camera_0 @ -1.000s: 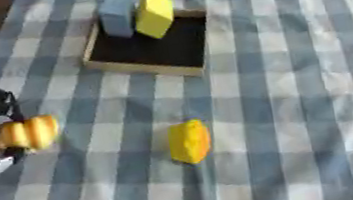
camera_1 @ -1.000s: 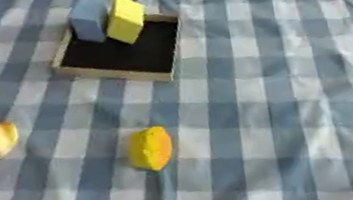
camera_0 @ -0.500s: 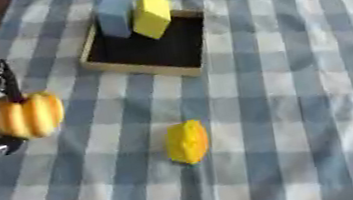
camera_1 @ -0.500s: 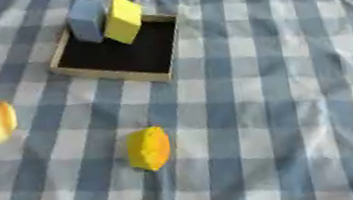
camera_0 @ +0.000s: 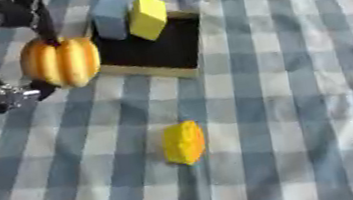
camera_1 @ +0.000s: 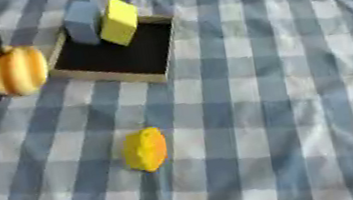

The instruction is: Pick up objects on the table and place them in the box.

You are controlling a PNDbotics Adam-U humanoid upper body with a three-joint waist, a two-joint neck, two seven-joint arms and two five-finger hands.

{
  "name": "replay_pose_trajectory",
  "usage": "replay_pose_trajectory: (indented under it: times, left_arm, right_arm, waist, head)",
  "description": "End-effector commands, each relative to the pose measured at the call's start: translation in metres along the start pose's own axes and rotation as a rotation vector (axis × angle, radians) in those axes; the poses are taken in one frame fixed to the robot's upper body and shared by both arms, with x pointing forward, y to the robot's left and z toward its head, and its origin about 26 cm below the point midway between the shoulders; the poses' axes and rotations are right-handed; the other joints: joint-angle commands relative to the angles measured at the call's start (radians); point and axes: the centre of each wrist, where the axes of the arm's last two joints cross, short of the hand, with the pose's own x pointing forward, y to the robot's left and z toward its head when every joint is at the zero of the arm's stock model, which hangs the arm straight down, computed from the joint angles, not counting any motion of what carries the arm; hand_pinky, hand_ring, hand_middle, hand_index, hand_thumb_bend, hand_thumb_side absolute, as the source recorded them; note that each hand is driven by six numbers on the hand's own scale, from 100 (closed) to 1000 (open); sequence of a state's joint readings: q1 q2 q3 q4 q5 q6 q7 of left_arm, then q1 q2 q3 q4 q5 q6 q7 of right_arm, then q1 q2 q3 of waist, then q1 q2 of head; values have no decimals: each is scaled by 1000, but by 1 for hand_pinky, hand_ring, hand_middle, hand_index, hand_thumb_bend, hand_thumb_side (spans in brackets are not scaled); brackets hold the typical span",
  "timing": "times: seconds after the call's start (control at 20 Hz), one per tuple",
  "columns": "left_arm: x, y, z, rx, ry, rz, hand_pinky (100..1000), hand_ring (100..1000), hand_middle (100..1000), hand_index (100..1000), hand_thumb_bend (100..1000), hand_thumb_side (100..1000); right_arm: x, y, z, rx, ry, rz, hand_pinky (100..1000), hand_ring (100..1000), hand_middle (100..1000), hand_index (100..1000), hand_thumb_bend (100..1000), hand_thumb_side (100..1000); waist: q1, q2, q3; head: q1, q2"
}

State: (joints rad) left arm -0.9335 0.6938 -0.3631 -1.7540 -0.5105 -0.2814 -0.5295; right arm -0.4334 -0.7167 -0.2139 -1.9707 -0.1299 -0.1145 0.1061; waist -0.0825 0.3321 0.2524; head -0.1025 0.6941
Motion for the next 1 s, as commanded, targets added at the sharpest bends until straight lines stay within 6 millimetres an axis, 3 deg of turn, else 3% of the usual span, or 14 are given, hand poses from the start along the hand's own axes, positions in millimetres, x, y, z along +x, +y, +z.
replay_pose_trajectory:
  times: [0.05,0.45,0.7,1.0]
  left_arm:
    - [-10,0,-21,5,-24,-47,751,663,593,636,444,141]
    - [-45,-28,-51,-2,21,-43,764,662,592,642,340,140]
    - [-58,-45,-65,13,70,21,776,654,579,643,218,131]
    - [-67,-59,-75,35,105,82,792,658,577,647,151,126]
  right_arm:
    - [7,-4,-6,7,-32,8,975,883,513,703,100,470]
    - [6,-3,-6,6,-30,-5,978,884,511,703,100,470]
    - [6,-2,-6,5,-32,-16,979,885,511,702,100,470]
    - [5,-1,-6,2,-31,-25,981,885,510,702,100,468]
  waist:
    - [17,-33,-4]
    - [16,-23,-15]
    - [9,-20,-19]
    - [3,-15,-24]
  head:
    - [-2,-7]
    - [11,-19]
    - [20,-27]
    - [29,-36]
